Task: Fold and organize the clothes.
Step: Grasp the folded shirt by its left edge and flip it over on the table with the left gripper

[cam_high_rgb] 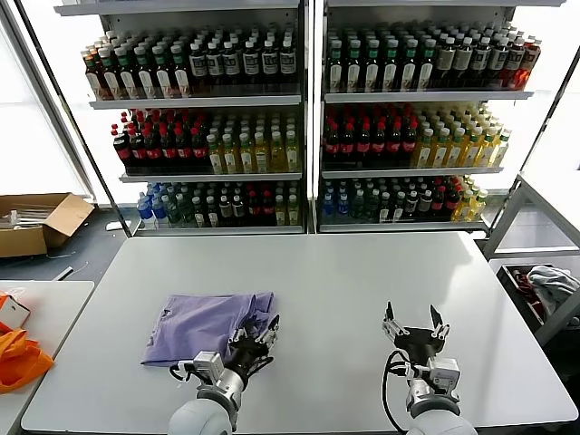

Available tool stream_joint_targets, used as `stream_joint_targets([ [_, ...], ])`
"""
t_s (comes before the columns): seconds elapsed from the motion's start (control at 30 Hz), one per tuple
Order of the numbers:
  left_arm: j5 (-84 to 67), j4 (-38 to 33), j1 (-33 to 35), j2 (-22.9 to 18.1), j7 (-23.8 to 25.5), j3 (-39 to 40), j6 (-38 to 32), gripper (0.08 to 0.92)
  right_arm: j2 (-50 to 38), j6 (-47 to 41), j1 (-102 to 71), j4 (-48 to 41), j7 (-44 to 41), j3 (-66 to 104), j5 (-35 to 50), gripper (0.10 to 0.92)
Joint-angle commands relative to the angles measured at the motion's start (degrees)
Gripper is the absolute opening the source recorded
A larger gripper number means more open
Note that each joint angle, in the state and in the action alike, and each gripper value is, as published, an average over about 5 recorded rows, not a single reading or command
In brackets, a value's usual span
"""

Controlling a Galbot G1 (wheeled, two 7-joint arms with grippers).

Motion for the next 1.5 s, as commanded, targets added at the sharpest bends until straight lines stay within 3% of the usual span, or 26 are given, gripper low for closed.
stream_joint_targets([
  [0.03,-17.16,-15.62,-0.71,1.85,-4.0,-6.79,0.99,0.641,-0.3,-0.12,1.62,-1.79,-0.06,-1.61,-0.03,0.823],
  [0.23,0.42,-7.91,-1.71,9.08,-2.9,-16.4,-0.18,0.795,-1.41,-0.47,3.81,-2.63,-0.31,-2.88,0.23,0.823],
  [0.4,14.35,1.93,-1.7,13.38,-1.21,-20.7,-1.55,0.821,-2.03,-0.4,5.1,-3.55,-0.48,-3.39,0.65,0.823],
  [0.67,14.73,9.85,-0.84,12.22,0.93,-21.37,-2.83,0.823,-1.94,-0.09,5.39,-4.88,-0.56,-3.83,1.16,0.823],
  [1.0,7.69,13.84,-1.54,12.6,3.06,-21.08,-1.56,0.823,-2.6,-0.37,5.79,-4.77,-0.66,-3.17,1.51,0.823],
  [1.5,-1.83,11.78,0.11,12.14,3.88,-20.41,1.64,0.823,-1.79,-0.18,4.48,-4.41,-0.56,-3.38,0.89,0.823],
])
